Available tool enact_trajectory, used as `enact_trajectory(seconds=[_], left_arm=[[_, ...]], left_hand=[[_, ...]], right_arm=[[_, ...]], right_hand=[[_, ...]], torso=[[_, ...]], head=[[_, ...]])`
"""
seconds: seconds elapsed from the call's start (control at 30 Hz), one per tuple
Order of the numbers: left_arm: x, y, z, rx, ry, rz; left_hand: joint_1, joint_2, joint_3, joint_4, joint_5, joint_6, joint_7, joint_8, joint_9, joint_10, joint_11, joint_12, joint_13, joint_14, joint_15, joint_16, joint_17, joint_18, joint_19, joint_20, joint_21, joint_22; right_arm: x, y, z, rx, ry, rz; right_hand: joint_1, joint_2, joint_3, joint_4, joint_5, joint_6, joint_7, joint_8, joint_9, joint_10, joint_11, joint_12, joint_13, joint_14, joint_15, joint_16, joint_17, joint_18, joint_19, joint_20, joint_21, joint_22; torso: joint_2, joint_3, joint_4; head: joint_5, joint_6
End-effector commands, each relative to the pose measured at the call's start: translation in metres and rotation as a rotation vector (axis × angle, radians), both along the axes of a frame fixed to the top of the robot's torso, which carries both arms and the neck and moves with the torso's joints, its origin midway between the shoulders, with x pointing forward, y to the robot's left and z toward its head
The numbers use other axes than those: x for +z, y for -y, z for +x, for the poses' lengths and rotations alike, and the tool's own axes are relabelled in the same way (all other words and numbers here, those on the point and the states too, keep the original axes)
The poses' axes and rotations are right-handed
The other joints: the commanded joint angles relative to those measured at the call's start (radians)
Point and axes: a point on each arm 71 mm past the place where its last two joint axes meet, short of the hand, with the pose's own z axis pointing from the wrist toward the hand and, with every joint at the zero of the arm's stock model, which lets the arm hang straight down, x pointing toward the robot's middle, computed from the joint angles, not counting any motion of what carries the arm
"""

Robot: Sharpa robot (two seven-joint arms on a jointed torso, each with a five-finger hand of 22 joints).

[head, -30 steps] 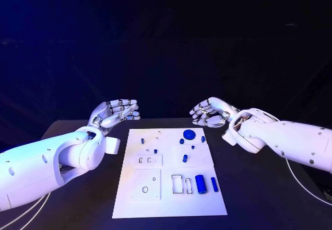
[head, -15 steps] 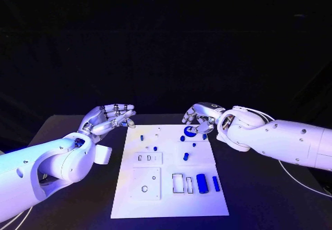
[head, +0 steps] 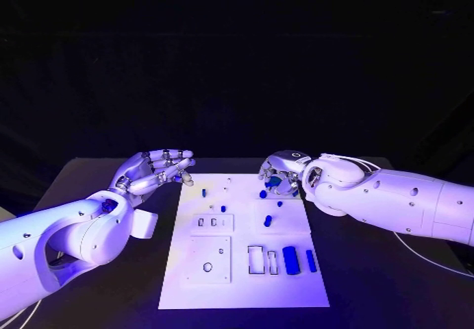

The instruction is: Assemble the parts on the task board

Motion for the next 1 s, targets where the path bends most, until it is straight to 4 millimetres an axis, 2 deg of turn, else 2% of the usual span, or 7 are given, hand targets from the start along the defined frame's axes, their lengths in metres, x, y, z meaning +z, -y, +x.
enact_trajectory(seconds=[0.03, 0.2, 0.47, 0.6, 0.87, 1.0], left_arm=[[0.002, 0.002, -0.001, -0.027, 0.005, -0.007], [0.002, 0.002, -0.001, -0.025, 0.004, -0.008], [0.003, 0.002, -0.001, -0.029, 0.002, -0.012], [0.002, 0.003, -0.001, -0.029, 0.000, -0.013], [0.003, 0.003, -0.001, -0.034, -0.004, -0.017], [0.003, 0.003, -0.001, -0.035, -0.005, -0.019]], left_hand=[[-0.002, -0.004, 0.002, 0.004, -0.005, 0.004, 0.036, 0.003, 0.001, 0.005, 0.000, -0.004, 0.000, -0.006, 0.001, 0.002, 0.001, 0.017, -0.006, -0.003, 0.006, 0.001], [-0.003, -0.004, 0.000, 0.005, -0.005, 0.003, 0.037, 0.003, 0.001, 0.003, 0.001, -0.005, 0.000, -0.009, 0.002, 0.007, 0.003, 0.017, -0.011, -0.002, 0.014, 0.006], [-0.004, -0.004, -0.001, 0.006, -0.005, 0.002, 0.038, 0.002, 0.000, 0.002, 0.002, -0.006, -0.001, -0.011, 0.002, 0.009, 0.003, 0.017, -0.013, -0.002, 0.018, 0.009], [-0.004, -0.003, -0.002, 0.007, -0.005, 0.001, 0.039, 0.002, 0.000, 0.001, 0.003, -0.006, 0.000, -0.013, 0.003, 0.011, 0.004, 0.016, -0.016, -0.001, 0.021, 0.011], [-0.003, -0.002, -0.002, 0.007, -0.006, -0.002, 0.042, 0.000, 0.000, -0.002, 0.005, -0.008, -0.001, -0.016, 0.004, 0.016, 0.005, 0.017, -0.020, 0.000, 0.028, 0.016], [-0.003, -0.002, -0.002, 0.007, -0.006, -0.002, 0.042, 0.000, 0.000, -0.002, 0.005, -0.008, -0.001, -0.016, 0.004, 0.016, 0.005, 0.017, -0.020, 0.000, 0.028, 0.016]], right_arm=[[-0.006, 0.001, 0.001, -0.009, -0.021, -0.087], [-0.009, 0.001, 0.001, -0.014, -0.029, -0.107], [-0.014, -0.004, 0.002, -0.008, -0.037, -0.114], [-0.017, -0.006, 0.004, -0.012, -0.038, -0.115], [-0.020, -0.009, 0.005, -0.015, -0.045, -0.119], [-0.021, -0.010, 0.006, -0.015, -0.048, -0.122]], right_hand=[[0.001, -0.006, -0.002, 0.004, -0.004, -0.005, -0.001, -0.004, 0.001, -0.008, -0.001, -0.003, 0.000, 0.035, 0.001, 0.006, 0.006, -0.018, 0.006, 0.000, 0.007, 0.010], [0.000, -0.005, -0.007, 0.009, -0.006, -0.006, -0.002, -0.003, 0.004, -0.004, -0.003, -0.001, 0.002, 0.036, -0.002, 0.022, 0.020, -0.025, 0.022, 0.002, 0.032, 0.047], [0.000, -0.002, -0.010, 0.014, -0.006, -0.004, -0.002, -0.002, 0.007, -0.015, -0.001, -0.004, 0.000, 0.035, 0.000, 0.032, 0.026, -0.026, 0.024, 0.004, 0.038, 0.056], [-0.001, 0.006, -0.009, 0.020, -0.004, -0.003, -0.001, -0.001, 0.009, -0.015, 0.000, -0.002, 0.001, 0.035, 0.000, 0.039, 0.032, -0.028, 0.030, 0.006, 0.047, 0.070], [-0.002, 0.011, -0.007, 0.026, -0.003, -0.003, 0.000, 0.000, 0.011, -0.010, 0.000, -0.001, 0.002, 0.034, 0.000, 0.044, 0.034, -0.031, 0.037, 0.007, 0.057, 0.086], [0.000, 0.017, -0.002, 0.029, -0.004, 0.004, -0.002, 0.005, 0.014, -0.005, -0.001, 0.000, 0.002, 0.033, 0.000, 0.048, 0.034, -0.032, 0.039, 0.007, 0.061, 0.092]], torso=[[0.004, -0.0015, 0.0010], [0.004, -0.0001, 0.0002], [0.006, 0.0018, 0.0045], [0.006, 0.0033, 0.0065], [0.009, 0.0035, 0.0094], [0.009, 0.0048, 0.0105]], head=[[-0.002, -0.005], [-0.002, -0.004], [-0.004, -0.007], [0.002, -0.012], [-0.004, -0.014], [-0.006, -0.018]])
